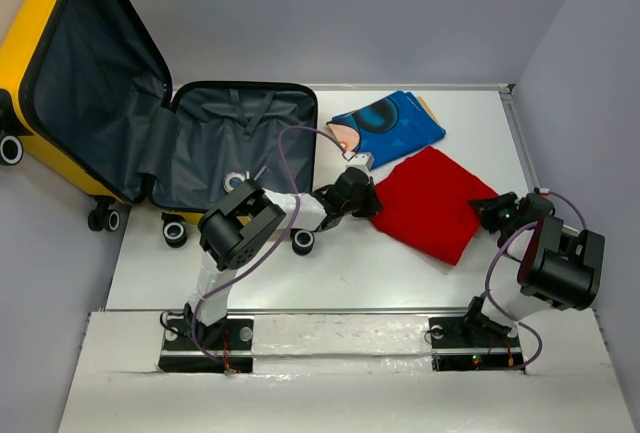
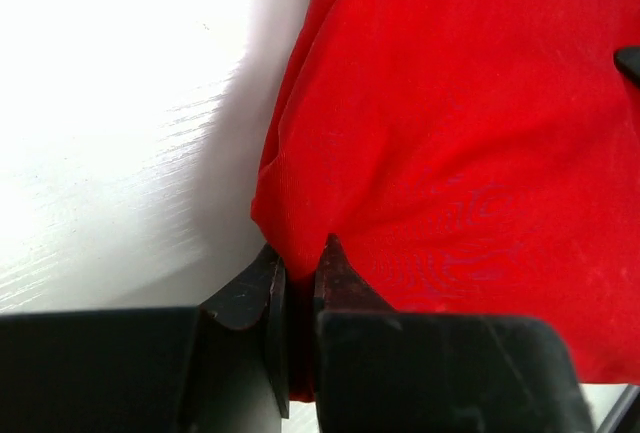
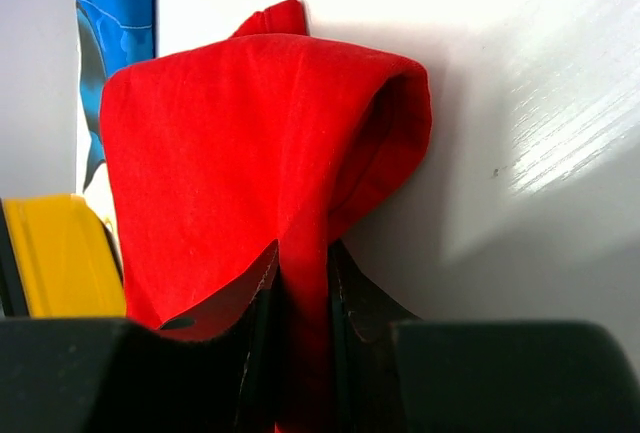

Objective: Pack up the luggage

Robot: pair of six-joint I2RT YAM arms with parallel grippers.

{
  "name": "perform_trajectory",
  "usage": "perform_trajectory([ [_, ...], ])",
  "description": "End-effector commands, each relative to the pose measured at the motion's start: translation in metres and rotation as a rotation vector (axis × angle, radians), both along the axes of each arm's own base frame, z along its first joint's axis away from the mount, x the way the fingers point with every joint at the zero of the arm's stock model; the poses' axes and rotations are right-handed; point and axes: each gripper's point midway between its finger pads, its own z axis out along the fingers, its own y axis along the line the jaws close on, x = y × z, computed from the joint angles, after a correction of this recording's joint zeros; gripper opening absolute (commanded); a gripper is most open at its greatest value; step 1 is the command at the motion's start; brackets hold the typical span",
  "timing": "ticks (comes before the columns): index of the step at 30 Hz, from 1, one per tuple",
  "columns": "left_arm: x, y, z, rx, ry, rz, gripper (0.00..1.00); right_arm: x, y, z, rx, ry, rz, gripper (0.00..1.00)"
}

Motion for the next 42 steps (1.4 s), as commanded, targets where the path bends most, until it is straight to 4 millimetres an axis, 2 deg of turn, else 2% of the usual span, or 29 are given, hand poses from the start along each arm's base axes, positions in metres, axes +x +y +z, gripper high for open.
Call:
perform_trajectory([
  [1,-0.010,0.018,-0.025,0.106,0.013,0.022,0.06,-0.013,0.029,-0.001,0.038,0.008,0.071,0.07],
  [3,-0.009,0.017,-0.008,0.087,-0.016,0.017,0.06,-0.014,0.028,0.006,0.024,-0.010,0.061,0.07],
  [6,-0.012,0.016,0.019,0.046,-0.046,0.007,0.06,-0.016,0.027,0.030,-0.011,-0.070,0.057,0.07],
  [7,-0.015,0.017,0.023,0.038,-0.048,0.001,0.06,-0.014,0.026,0.051,-0.051,-0.131,0.058,0.07],
  [8,-0.015,0.015,0.036,0.017,-0.063,-0.003,0.06,-0.018,0.029,0.053,-0.056,-0.118,0.063,0.07],
  [10,-0.020,0.012,0.050,-0.015,-0.067,-0.018,0.06,-0.019,0.025,0.078,-0.129,-0.182,0.052,0.07],
  [16,-0.025,0.006,0.085,-0.075,-0.092,-0.048,0.06,-0.024,0.029,0.113,-0.188,-0.228,0.073,0.07],
  [20,-0.027,0.005,0.131,-0.139,-0.146,-0.062,0.06,-0.028,0.041,0.144,-0.217,-0.279,0.105,0.07],
  [22,-0.026,0.007,0.148,-0.154,-0.174,-0.057,0.06,-0.027,0.047,0.168,-0.246,-0.322,0.117,0.07],
  [23,-0.026,0.009,0.167,-0.164,-0.202,-0.055,0.06,-0.027,0.057,0.175,-0.239,-0.327,0.143,0.07],
  [24,-0.025,0.012,0.176,-0.168,-0.212,-0.054,0.06,-0.024,0.063,0.196,-0.242,-0.365,0.159,0.07],
  [25,-0.024,0.015,0.185,-0.170,-0.221,-0.052,0.06,-0.023,0.070,0.206,-0.236,-0.382,0.176,0.07],
  [26,-0.025,0.021,0.204,-0.193,-0.245,-0.050,0.06,-0.021,0.087,0.218,-0.225,-0.411,0.227,0.07],
  [27,-0.018,0.032,0.211,-0.189,-0.258,-0.029,0.06,-0.017,0.095,0.228,-0.216,-0.426,0.231,0.07],
  [28,-0.015,0.042,0.213,-0.177,-0.253,-0.012,0.06,-0.009,0.104,0.247,-0.219,-0.456,0.247,0.07],
  [29,-0.013,0.054,0.230,-0.195,-0.277,0.010,0.06,-0.007,0.131,0.260,-0.208,-0.490,0.311,0.07],
  [30,0.001,0.073,0.235,-0.183,-0.287,0.061,0.06,-0.002,0.141,0.270,-0.201,-0.509,0.318,0.07],
  [31,0.005,0.087,0.238,-0.159,-0.284,0.084,0.06,0.011,0.156,0.267,-0.191,-0.491,0.353,0.07],
  [32,0.012,0.107,0.254,-0.159,-0.317,0.144,0.06,0.014,0.188,0.297,-0.191,-0.557,0.417,0.07],
  [33,0.026,0.134,0.258,-0.133,-0.320,0.205,0.06,0.019,0.206,0.306,-0.192,-0.572,0.454,0.07],
  [34,0.031,0.151,0.266,-0.123,-0.331,0.248,0.06,0.025,0.225,0.314,-0.193,-0.585,0.487,0.07],
  [35,0.033,0.171,0.282,-0.127,-0.357,0.299,0.06,0.046,0.248,0.326,-0.192,-0.599,0.515,0.07],
  [36,0.038,0.191,0.285,-0.105,-0.357,0.354,0.06,0.054,0.267,0.330,-0.191,-0.608,0.543,0.07],
  [37,0.048,0.225,0.285,-0.063,-0.351,0.431,0.06,0.056,0.298,0.333,-0.173,-0.616,0.605,0.07],
  [38,0.048,0.248,0.293,-0.049,-0.369,0.487,0.06,0.065,0.316,0.333,-0.165,-0.615,0.633,0.07],
  [39,0.052,0.271,0.292,-0.015,-0.370,0.559,0.06,0.088,0.344,0.332,-0.156,-0.612,0.672,0.07],
  [40,0.057,0.308,0.283,0.021,-0.344,0.641,0.06,0.090,0.369,0.331,-0.142,-0.617,0.723,0.07],
  [41,0.055,0.329,0.286,0.034,-0.356,0.675,0.06,0.096,0.388,0.328,-0.131,-0.615,0.757,0.07],
  [42,0.055,0.347,0.279,0.059,-0.350,0.717,0.06,0.104,0.403,0.326,-0.121,-0.614,0.781,0.07],
])
